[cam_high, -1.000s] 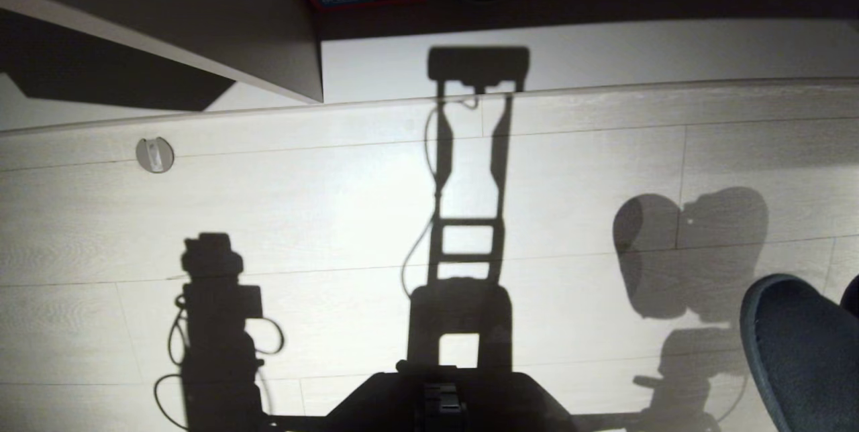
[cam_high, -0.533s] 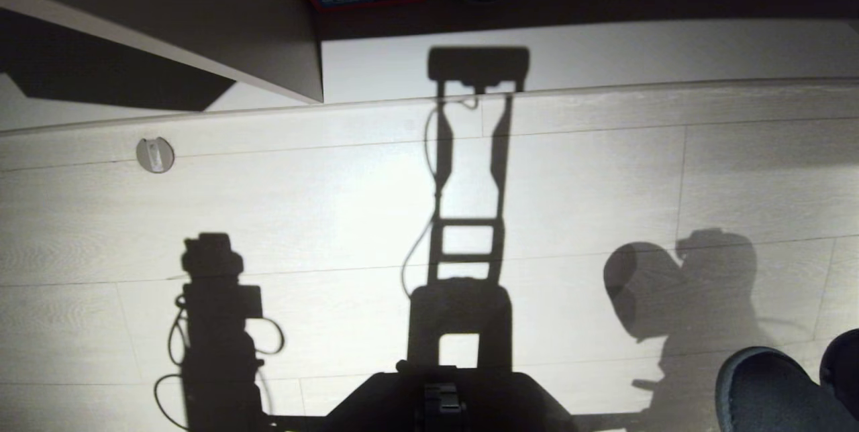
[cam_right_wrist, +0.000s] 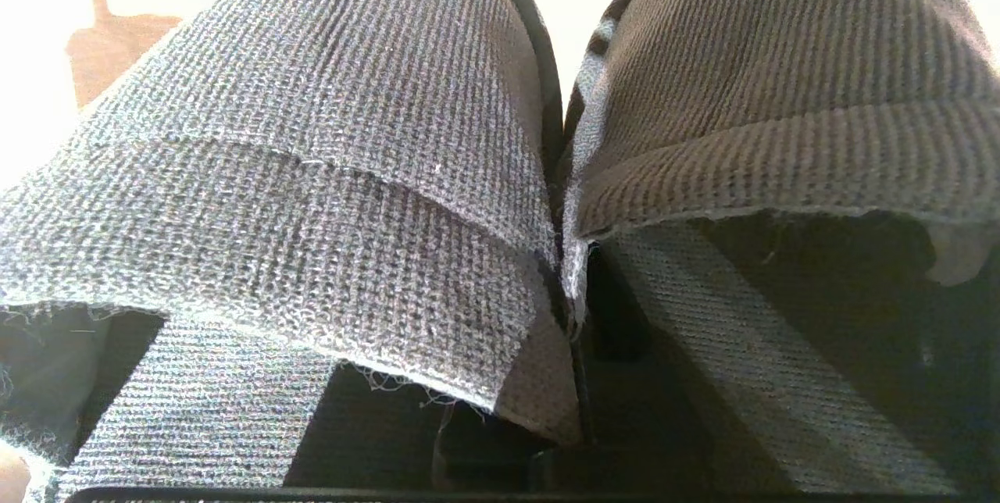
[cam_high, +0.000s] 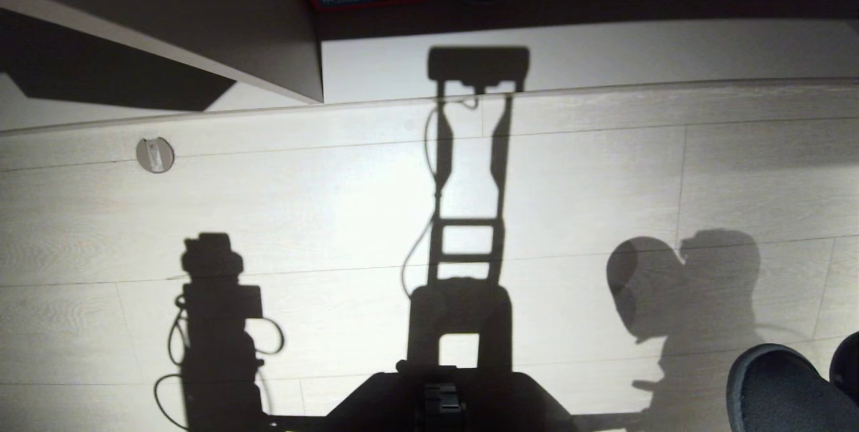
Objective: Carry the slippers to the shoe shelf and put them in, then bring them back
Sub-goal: Place the slippers on the floor
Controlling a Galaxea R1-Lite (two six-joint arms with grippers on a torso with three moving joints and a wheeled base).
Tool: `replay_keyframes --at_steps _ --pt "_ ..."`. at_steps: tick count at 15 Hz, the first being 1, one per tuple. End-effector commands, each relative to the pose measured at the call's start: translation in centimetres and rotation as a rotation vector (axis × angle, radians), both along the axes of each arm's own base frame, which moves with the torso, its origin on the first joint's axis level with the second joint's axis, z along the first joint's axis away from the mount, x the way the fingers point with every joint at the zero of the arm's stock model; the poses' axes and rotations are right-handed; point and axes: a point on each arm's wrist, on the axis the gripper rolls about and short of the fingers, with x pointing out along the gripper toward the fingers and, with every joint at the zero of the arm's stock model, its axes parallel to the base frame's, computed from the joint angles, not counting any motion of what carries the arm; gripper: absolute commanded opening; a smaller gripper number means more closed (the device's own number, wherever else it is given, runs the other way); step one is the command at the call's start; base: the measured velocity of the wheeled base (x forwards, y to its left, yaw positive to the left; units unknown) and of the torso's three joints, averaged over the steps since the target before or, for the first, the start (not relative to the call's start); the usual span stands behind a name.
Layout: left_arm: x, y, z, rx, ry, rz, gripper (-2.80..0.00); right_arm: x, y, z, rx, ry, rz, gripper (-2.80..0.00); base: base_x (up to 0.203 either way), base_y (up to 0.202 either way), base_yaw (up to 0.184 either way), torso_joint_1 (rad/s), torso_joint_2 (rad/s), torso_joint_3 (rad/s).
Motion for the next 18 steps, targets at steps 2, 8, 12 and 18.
replay_keyframes --at_steps 2,8,12,18 --pt "0.00 0.00 0.01 -0.001 -0.001 -0.001 -2.80 0.04 0.00 -0.05 0.000 0.006 0.000 -2.80 0.000 0.000 0.000 0.000 0.00 0.000" --pt "0.00 0.00 0.01 -0.001 -0.001 0.000 -2.80 0.02 0.00 -0.05 0.000 0.004 0.000 -2.80 0.000 0.000 0.000 0.000 0.00 0.000" --pt "0.01 0.00 0.01 -0.004 0.001 0.001 -2.80 0.03 0.00 -0.05 0.000 0.004 0.000 -2.80 0.000 0.000 0.000 0.000 0.00 0.000" --pt "0.01 0.00 0.01 -0.004 0.001 0.001 -2.80 0.02 0.00 -0.05 0.000 0.004 0.000 -2.80 0.000 0.000 0.000 0.002 0.00 0.147"
